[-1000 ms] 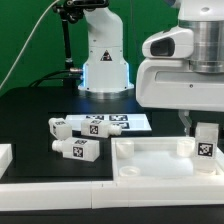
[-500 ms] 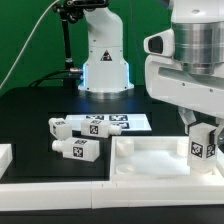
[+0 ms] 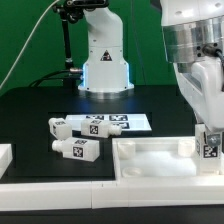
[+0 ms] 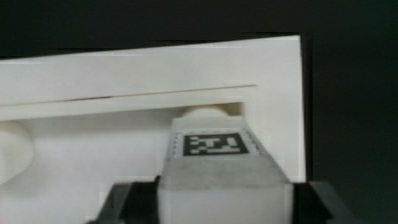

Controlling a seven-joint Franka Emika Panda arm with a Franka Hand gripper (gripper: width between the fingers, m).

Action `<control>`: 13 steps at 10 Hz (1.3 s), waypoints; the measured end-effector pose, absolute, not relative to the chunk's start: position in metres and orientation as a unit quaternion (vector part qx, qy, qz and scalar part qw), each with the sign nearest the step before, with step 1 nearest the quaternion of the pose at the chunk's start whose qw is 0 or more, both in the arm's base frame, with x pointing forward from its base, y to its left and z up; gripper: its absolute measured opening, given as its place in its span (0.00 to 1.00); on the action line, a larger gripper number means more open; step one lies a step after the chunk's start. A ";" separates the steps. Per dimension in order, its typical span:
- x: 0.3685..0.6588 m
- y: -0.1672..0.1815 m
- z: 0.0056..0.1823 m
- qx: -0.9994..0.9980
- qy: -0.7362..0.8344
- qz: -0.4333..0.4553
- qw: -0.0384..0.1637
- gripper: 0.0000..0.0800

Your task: Assemble one leg

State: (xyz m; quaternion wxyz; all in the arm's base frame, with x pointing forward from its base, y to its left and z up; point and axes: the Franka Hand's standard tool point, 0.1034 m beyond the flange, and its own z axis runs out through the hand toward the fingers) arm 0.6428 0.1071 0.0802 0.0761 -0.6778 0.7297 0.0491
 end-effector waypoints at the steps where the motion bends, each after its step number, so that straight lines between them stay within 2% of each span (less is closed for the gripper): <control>1: 0.643 0.107 0.080 -0.687 0.721 0.049 0.076 0.37; 2: 0.642 0.107 0.079 -0.693 0.716 0.048 0.075 0.61; 3: 0.641 0.109 0.077 -0.767 0.637 0.037 0.070 0.61; 4: 0.638 0.114 0.076 -0.825 0.561 0.029 0.065 0.78; 5: 0.634 0.120 0.075 -0.856 0.513 0.030 0.057 0.80; 9: 0.635 0.116 0.074 -0.927 0.371 0.019 0.055 0.81; 10: 0.636 0.113 0.073 -0.970 0.240 0.008 0.039 0.81; 11: 0.635 0.115 0.070 -0.983 0.180 0.006 0.035 0.81; 12: 0.636 0.115 0.070 -0.976 0.212 0.008 0.037 0.81; 13: 0.636 0.114 0.070 -0.976 0.217 0.008 0.036 0.70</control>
Offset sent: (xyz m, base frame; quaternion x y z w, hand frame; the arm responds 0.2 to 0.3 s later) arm -0.0084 0.0226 -0.0020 -0.0259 0.0164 -0.4729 0.8806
